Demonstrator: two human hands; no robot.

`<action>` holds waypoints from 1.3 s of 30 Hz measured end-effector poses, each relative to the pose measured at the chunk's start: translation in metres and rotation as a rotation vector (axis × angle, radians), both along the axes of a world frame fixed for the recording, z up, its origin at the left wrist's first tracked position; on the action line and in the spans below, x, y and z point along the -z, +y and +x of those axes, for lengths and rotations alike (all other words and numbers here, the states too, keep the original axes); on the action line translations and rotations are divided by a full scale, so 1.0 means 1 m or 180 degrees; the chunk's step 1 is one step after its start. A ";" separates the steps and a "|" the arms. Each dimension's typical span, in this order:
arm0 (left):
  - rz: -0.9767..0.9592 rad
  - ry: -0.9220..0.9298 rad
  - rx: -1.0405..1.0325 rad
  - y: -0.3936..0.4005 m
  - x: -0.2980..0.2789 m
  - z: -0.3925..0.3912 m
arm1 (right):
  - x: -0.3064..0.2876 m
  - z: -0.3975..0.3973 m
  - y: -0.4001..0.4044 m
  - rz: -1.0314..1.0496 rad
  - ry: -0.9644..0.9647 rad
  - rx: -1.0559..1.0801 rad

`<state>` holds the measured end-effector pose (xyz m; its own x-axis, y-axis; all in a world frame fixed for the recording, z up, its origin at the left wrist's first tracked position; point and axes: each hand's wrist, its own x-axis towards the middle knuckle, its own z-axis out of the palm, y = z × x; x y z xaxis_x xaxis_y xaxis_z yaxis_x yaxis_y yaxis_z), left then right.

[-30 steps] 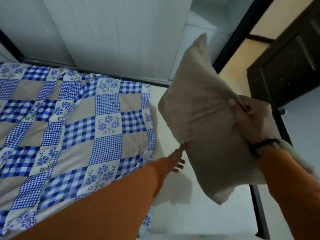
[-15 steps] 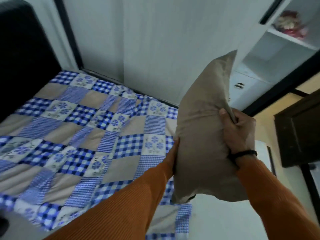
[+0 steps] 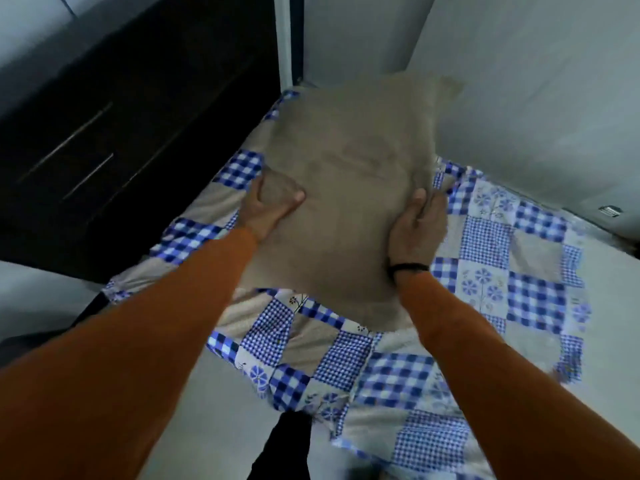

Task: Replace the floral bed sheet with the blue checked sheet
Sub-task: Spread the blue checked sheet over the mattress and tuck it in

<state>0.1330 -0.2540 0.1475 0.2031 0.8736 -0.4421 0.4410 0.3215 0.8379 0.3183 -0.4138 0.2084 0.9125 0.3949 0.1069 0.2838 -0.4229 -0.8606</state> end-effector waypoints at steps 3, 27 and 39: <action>0.0502 0.0459 0.0376 0.049 0.015 -0.031 | 0.047 -0.039 0.021 -0.0407 0.0379 -0.0113; -0.1511 0.1083 0.2982 -0.326 0.252 0.014 | 0.311 -0.058 -0.220 -0.2887 0.1562 -0.0541; -0.0361 0.1490 0.4251 -0.496 0.171 0.093 | 0.242 0.048 -0.401 -0.0587 0.2394 0.1411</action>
<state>0.2264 -0.7496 -0.0231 0.6524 0.1003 -0.7512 0.6871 -0.4966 0.5304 0.3663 -0.8149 -0.0334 0.7885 -0.0594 -0.6122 -0.5512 -0.5098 -0.6605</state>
